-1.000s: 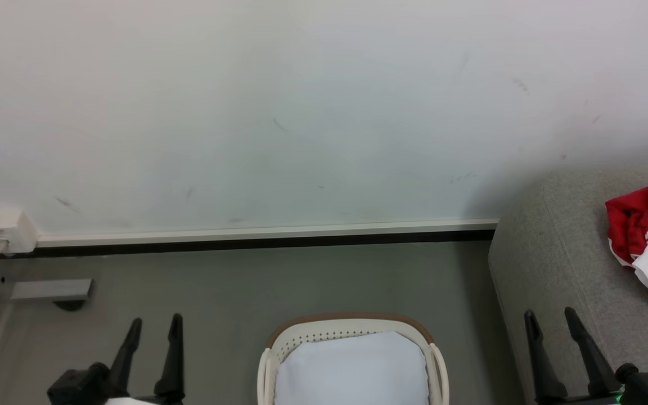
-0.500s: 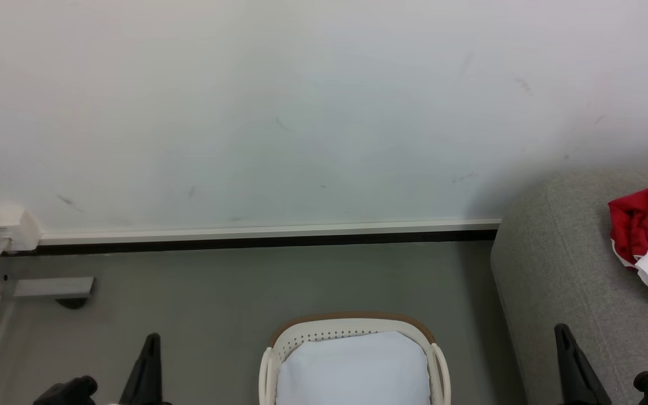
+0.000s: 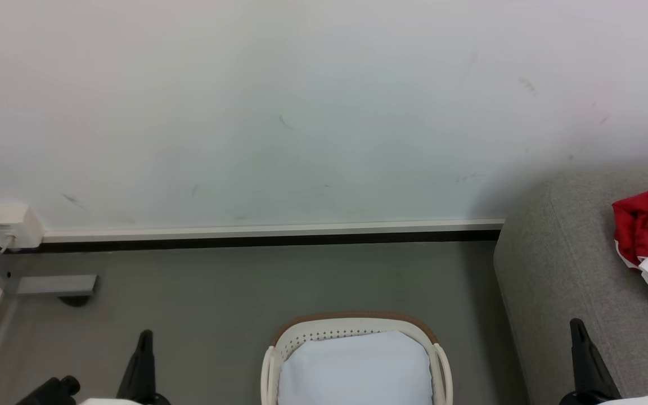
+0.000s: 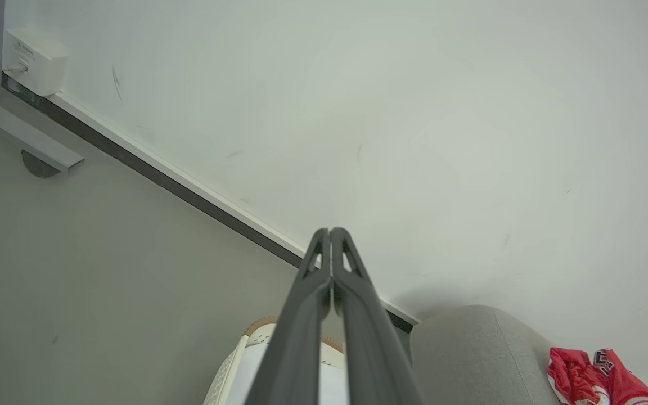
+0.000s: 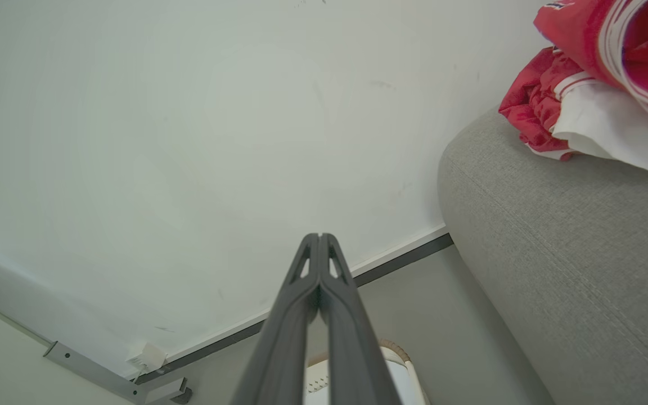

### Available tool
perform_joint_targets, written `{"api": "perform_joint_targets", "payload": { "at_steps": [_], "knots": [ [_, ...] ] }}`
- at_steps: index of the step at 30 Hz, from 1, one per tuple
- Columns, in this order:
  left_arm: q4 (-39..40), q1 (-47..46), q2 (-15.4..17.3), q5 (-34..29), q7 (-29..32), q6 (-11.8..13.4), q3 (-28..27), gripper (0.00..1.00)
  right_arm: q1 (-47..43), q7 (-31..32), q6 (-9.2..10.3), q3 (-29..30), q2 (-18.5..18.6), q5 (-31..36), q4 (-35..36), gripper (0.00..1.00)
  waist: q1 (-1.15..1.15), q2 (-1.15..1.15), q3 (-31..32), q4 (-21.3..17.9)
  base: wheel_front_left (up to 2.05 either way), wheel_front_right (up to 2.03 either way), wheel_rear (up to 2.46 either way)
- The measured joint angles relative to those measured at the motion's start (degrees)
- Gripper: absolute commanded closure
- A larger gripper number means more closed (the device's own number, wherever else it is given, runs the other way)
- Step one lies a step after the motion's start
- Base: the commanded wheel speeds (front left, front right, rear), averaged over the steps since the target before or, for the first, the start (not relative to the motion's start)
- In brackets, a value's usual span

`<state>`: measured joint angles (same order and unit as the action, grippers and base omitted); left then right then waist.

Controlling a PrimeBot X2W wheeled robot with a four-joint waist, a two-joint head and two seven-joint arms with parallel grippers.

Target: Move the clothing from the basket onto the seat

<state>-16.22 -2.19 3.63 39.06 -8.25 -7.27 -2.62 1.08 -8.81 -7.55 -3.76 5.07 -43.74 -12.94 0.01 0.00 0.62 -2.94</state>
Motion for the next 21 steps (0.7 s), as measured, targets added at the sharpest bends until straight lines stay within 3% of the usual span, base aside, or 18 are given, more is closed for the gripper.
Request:
{"api": "perform_joint_targets", "payload": {
  "at_steps": [21],
  "knots": [
    [0.64, -1.19, -0.3, 15.72, 4.21, 0.08, -0.99, 1.0, 1.24, 3.99, 0.0, 2.3, -0.14, -14.55, -0.27, 1.0, 0.0, 0.0, -0.12, 0.61, 0.0, 0.0, 0.0]
  ]
}}
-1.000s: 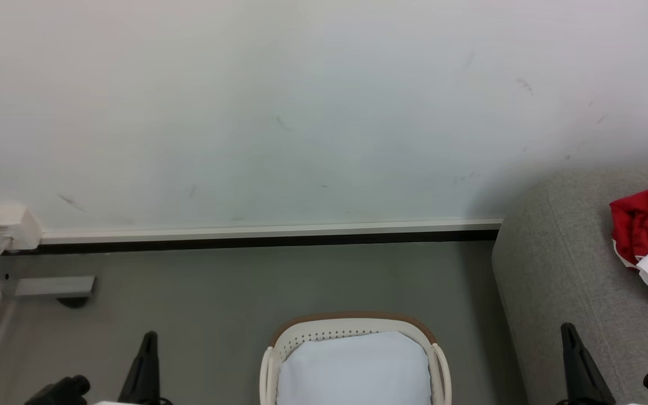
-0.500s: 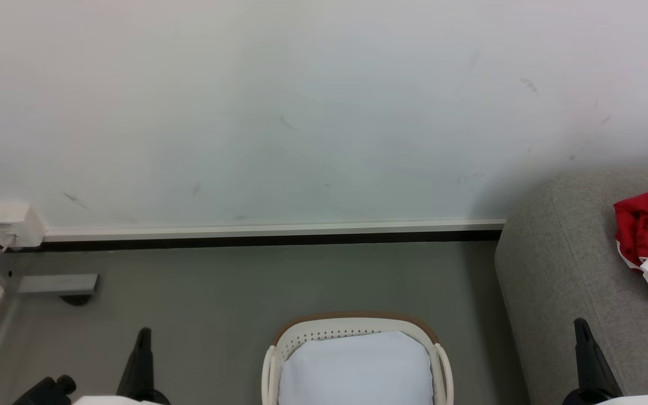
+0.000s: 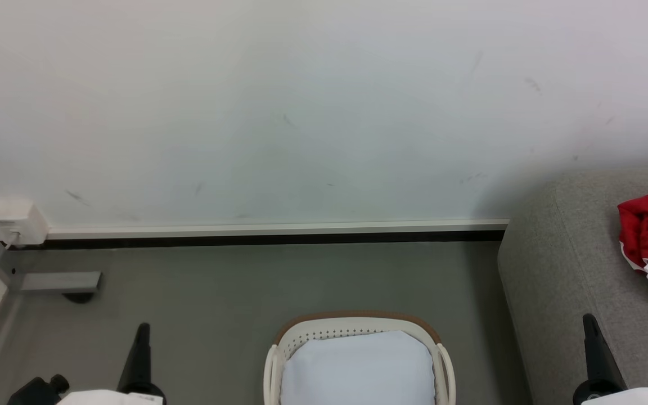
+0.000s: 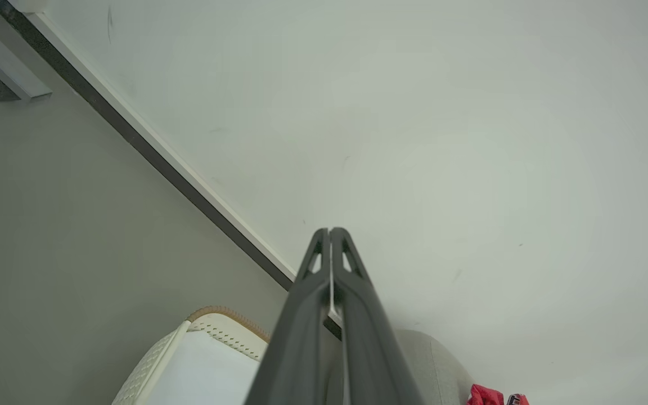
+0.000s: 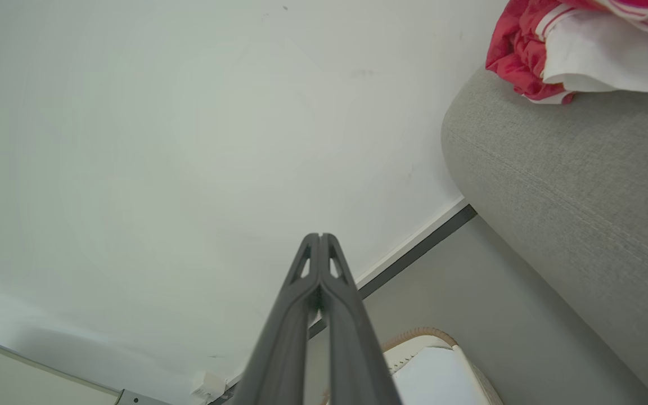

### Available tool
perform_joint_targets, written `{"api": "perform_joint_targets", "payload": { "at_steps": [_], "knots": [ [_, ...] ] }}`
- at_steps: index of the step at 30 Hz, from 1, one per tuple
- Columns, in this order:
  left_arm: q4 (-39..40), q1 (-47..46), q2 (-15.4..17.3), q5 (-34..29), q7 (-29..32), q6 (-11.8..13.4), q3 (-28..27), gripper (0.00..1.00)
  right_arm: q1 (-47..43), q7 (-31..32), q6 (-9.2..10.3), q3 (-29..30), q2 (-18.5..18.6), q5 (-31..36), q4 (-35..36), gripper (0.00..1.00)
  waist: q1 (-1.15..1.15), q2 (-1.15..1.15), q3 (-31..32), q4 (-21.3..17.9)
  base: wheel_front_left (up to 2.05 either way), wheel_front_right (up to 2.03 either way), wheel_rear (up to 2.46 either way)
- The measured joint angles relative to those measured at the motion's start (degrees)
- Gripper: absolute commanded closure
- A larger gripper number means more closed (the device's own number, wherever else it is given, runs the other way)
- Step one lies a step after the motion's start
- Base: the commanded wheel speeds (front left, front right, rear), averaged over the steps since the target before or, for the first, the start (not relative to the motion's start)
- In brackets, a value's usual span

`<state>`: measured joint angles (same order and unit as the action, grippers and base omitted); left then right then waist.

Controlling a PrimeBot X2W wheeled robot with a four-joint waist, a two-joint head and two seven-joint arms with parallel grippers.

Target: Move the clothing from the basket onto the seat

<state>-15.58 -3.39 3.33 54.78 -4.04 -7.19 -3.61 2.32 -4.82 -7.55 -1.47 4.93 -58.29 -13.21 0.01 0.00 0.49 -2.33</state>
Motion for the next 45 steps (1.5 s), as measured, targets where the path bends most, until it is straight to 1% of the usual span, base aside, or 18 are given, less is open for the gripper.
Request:
{"api": "perform_joint_targets", "payload": {
  "at_steps": [24, 45],
  "knots": [
    [0.67, -1.07, -0.24, 14.12, 4.03, 0.1, -1.21, 1.0, 1.42, 3.64, 0.0, 2.16, -0.16, -13.59, -0.43, 1.0, 0.0, 0.0, -0.15, 0.71, 0.0, 0.0, 0.0],
    [1.07, -1.99, -0.37, 24.05, 6.86, 0.11, -1.87, 1.0, 2.41, 6.33, 0.0, 3.82, -0.41, -23.01, -0.73, 1.0, -0.01, 0.0, -0.28, 1.32, 0.0, 0.0, 0.0]
  ]
}}
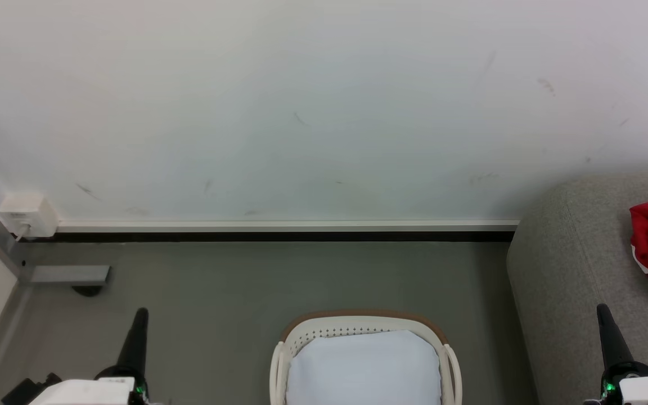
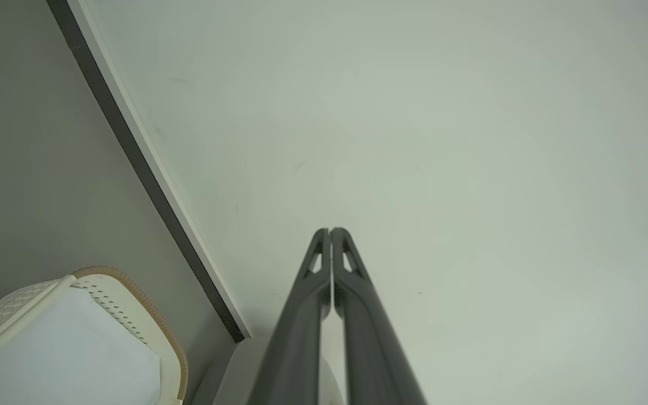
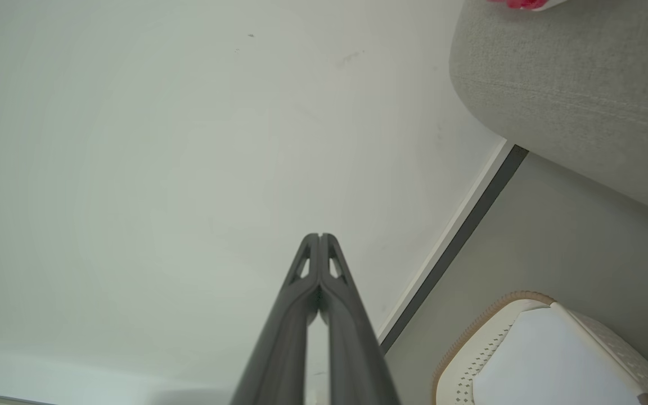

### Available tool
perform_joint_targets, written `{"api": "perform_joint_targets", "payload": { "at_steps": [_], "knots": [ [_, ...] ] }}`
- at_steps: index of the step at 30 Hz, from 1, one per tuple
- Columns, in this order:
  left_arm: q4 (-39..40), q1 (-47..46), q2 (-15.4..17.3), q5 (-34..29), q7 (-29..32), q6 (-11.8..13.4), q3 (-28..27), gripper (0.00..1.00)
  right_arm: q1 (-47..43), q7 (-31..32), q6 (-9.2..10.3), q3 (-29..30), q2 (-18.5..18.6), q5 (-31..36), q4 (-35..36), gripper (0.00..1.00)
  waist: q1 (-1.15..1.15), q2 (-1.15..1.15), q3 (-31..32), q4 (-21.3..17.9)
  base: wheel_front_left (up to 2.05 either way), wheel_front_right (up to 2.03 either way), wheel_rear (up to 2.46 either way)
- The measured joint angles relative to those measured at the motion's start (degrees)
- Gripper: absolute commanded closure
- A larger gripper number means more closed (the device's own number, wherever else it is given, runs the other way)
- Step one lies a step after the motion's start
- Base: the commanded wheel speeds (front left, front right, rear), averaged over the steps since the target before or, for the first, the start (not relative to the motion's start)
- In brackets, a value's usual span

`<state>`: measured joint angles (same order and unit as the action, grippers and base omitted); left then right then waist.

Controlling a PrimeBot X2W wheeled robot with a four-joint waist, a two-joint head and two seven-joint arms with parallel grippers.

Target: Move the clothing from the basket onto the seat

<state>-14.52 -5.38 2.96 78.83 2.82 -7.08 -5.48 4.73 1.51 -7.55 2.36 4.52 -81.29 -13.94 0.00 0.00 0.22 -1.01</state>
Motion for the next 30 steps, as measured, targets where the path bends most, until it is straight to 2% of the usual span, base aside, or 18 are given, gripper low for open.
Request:
{"api": "perform_joint_targets", "payload": {
  "at_steps": [30],
  "knots": [
    [0.4, -0.86, -0.13, 11.76, 3.32, 0.03, -1.01, 1.0, 1.24, 3.07, 0.0, 1.94, -0.31, -11.09, -0.35, 1.0, 0.0, 0.0, -0.18, 0.88, 0.0, 0.0, 0.0]
  ]
}}
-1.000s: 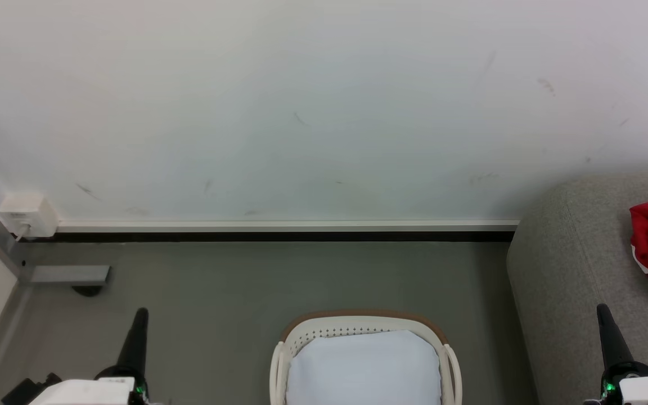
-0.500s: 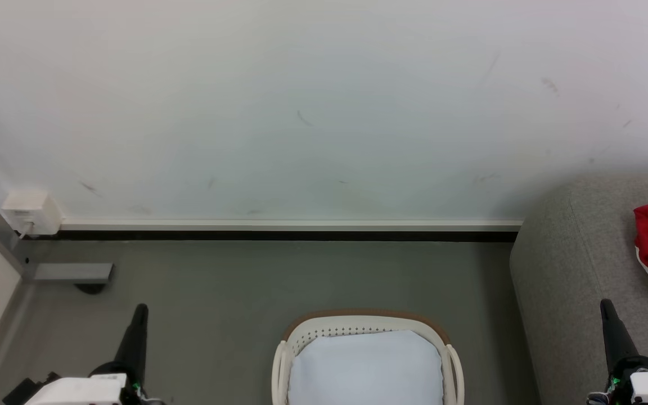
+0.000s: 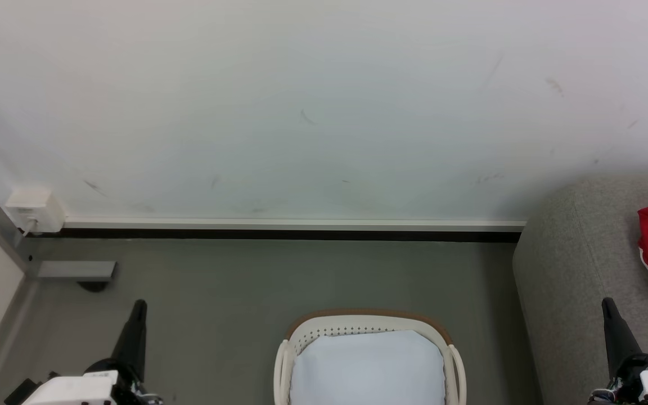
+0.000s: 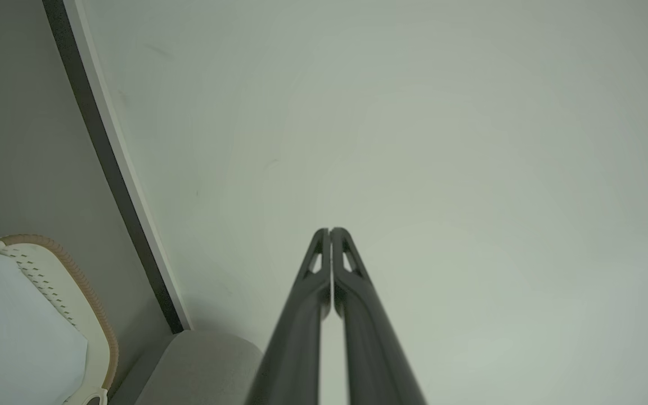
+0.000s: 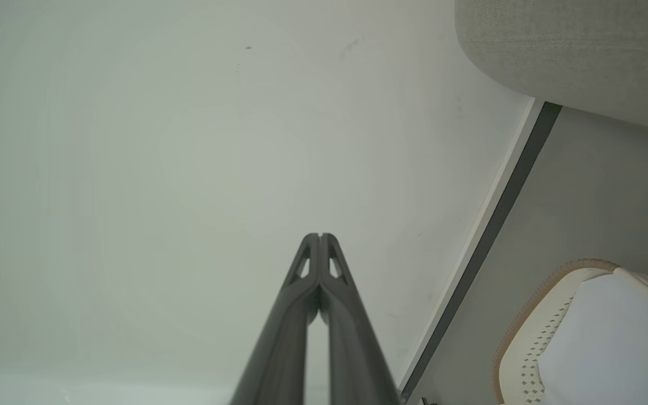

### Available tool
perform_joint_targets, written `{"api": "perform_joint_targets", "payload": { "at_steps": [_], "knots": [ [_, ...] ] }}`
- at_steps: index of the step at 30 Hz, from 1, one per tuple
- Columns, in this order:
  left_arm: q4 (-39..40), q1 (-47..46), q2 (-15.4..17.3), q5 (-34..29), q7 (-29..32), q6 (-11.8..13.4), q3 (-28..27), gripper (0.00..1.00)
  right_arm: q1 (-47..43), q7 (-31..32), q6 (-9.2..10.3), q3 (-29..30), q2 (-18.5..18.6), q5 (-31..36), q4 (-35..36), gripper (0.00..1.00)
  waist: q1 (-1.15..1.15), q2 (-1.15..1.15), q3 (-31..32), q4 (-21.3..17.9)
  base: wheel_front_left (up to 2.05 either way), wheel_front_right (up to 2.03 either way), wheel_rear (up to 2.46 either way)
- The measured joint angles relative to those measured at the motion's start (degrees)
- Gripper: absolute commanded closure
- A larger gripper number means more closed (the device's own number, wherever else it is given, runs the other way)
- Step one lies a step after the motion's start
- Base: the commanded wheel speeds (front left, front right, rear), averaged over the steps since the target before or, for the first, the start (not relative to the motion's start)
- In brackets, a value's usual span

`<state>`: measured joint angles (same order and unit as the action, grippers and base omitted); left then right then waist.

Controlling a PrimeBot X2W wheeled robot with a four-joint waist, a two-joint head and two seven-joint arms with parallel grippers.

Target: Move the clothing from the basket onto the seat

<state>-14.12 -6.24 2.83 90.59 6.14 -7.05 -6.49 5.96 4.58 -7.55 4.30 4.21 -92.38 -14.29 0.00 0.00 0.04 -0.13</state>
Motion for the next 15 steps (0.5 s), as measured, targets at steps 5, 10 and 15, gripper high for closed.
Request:
{"api": "perform_joint_targets", "payload": {
  "at_steps": [5, 10, 15],
  "knots": [
    [0.04, -0.17, -0.01, 1.33, 0.42, 0.0, -0.12, 1.0, 0.23, 0.47, 0.0, 0.25, -0.03, -1.38, -0.04, 1.0, 0.0, 0.0, -0.03, 0.13, 0.0, 0.0, 0.0],
    [0.05, -0.2, -0.02, 1.34, 0.42, 0.01, -0.12, 1.0, 0.44, 0.47, 0.0, 0.31, -0.05, -1.4, -0.04, 1.0, 0.0, 0.0, -0.03, 0.14, 0.0, 0.0, 0.0],
    [0.05, -0.21, -0.02, 1.35, 0.42, 0.0, -0.12, 1.0, 0.44, 0.47, 0.0, 0.33, -0.08, -1.4, -0.04, 1.0, 0.0, 0.0, -0.03, 0.13, 0.0, 0.0, 0.0]
  ]
}}
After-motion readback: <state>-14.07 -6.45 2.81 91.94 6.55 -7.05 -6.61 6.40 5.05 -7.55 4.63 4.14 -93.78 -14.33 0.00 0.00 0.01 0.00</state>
